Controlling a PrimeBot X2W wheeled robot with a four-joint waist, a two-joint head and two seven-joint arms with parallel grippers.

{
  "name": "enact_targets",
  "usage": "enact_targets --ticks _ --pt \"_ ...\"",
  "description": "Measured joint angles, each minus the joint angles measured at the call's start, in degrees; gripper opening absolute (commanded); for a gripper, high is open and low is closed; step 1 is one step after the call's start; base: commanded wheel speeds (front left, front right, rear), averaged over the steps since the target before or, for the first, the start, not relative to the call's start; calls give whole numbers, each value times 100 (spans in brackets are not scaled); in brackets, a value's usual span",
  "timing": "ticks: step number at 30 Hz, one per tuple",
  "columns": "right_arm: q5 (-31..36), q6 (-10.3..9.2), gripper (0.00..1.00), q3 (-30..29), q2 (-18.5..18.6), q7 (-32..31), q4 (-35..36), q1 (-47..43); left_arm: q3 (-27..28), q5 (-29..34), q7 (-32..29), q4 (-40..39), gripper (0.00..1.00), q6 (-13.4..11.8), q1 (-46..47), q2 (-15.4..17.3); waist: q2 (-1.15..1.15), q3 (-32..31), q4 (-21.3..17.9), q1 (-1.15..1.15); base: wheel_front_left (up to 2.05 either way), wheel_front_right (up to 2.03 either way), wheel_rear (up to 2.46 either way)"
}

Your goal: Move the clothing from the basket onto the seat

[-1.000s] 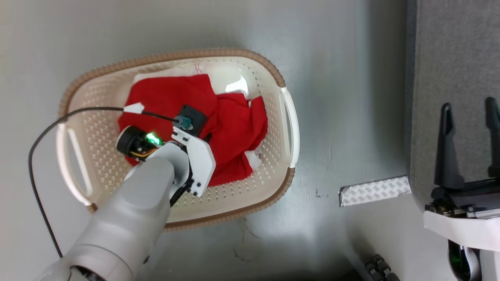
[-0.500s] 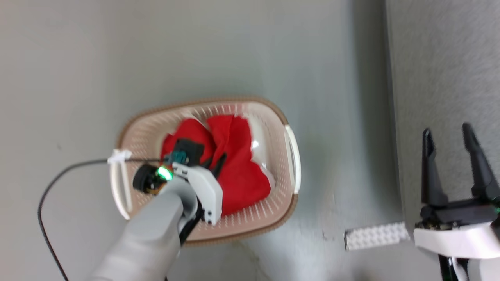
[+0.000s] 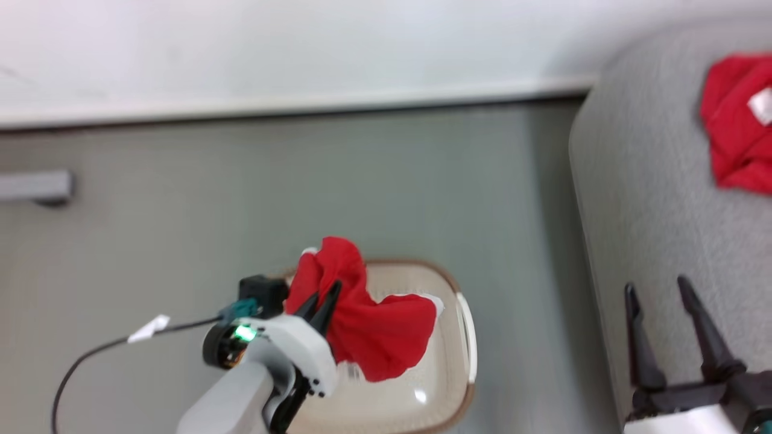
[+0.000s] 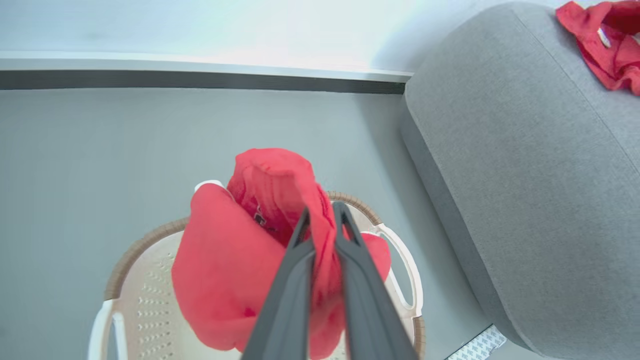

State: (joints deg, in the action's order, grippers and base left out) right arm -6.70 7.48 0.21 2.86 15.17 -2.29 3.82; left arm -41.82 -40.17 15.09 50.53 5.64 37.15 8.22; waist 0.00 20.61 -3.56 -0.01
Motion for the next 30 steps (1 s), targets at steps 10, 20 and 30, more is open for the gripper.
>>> enact_targets --ticks 10,20,30 --pt "42 0 100 277 0 0 -338 -517 672 21 4 -1887 0 -660 -1346 581 0 -1416 206 -1 0 0 0" --pt "14 0 100 425 -1 1 -430 -767 926 20 -93 -3301 0 -1281 -2302 1160 0 -2275 210 -2 0 0 0" --pt "-8 0 100 610 1 0 -402 -771 975 19 -258 -4023 0 -1578 -2608 1429 0 -2338 73 0 0 0 0"
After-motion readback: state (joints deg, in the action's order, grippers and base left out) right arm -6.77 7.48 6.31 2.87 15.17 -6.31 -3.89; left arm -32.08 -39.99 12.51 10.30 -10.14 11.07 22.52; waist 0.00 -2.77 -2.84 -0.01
